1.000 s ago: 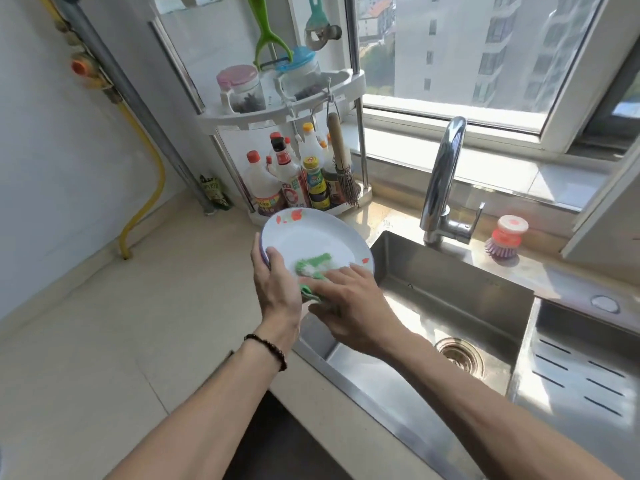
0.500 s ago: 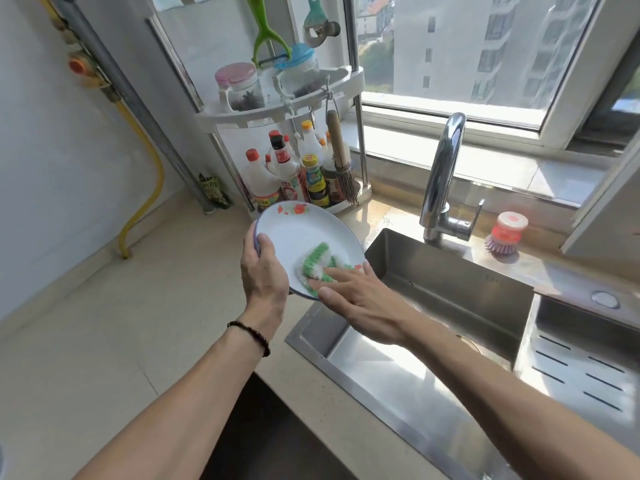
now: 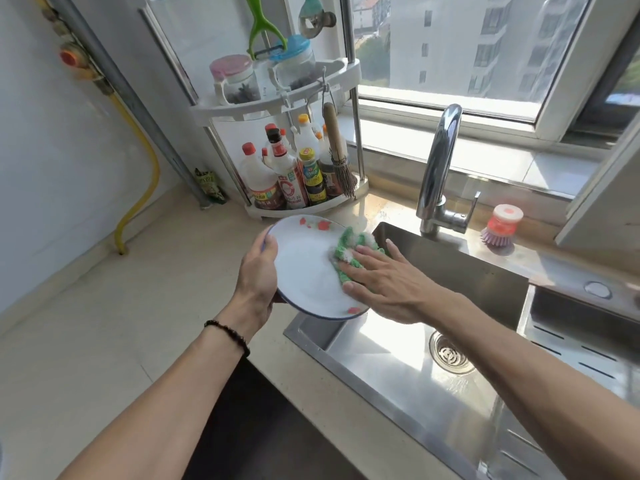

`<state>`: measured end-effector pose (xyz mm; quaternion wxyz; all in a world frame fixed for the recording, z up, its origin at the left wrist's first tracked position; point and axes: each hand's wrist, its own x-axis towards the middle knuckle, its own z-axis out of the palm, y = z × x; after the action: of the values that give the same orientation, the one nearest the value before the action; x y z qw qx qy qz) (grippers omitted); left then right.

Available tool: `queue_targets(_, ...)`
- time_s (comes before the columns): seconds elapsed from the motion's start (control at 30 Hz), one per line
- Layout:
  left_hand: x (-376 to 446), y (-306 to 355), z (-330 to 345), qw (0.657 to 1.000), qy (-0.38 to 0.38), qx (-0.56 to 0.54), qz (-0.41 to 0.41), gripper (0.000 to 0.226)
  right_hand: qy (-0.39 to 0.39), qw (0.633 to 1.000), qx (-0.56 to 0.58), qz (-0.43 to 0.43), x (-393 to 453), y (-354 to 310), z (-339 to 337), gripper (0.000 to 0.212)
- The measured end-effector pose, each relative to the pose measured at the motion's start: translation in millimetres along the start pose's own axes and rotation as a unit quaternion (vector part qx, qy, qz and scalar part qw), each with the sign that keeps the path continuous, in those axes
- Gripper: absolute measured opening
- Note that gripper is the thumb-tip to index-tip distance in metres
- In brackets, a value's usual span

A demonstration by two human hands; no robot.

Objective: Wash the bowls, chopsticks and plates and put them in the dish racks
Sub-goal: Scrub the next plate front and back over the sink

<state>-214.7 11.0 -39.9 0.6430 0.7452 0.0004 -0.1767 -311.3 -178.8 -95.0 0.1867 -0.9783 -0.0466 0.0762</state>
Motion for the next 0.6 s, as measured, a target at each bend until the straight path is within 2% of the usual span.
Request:
queue_targets(0.07, 3, -1, 0, 1.0, 0.024, 0.005, 0.005, 0.033, -0.002, 0.998, 0.054, -0.031, -16, -20, 6, 0.091)
queue_targets(0.1, 3, -2, 0, 1.0, 0.027, 0.002, 0.001, 0.033, -0.007, 0.995, 0.089, -0.048, -20, -33, 7, 0.082)
queue_targets(0.2, -3, -2, 3, 0.998, -0.028, -0.005, -0.048, 0.033, -0.018, 0.985, 0.159, -0.071, -15, -56, 4, 0.066)
queue_targets(0.33, -14, -4, 2, 0.983, -0.136, 0.0, -0.12, 0.042, 0.002, 0.99, 0.116, -0.079, 8, -44, -7, 0.052)
queue_targets(0.4, -15, -5, 1, 0.98, -0.149, -0.01, -0.129, 0.043, 0.02, 0.996, 0.065, -0.064, 15, -29, -10, 0.051)
queue_targets(0.5, -15, -1, -1, 0.993, -0.088, 0.003, -0.082, 0.036, 0.023, 1.0, 0.008, -0.019, 11, -2, -7, 0.053)
queue_targets(0.6, -11, 2, 2, 0.999, -0.008, 0.032, -0.02, 0.032, 0.01, 0.999, 0.052, 0.002, -8, -2, -2, 0.061)
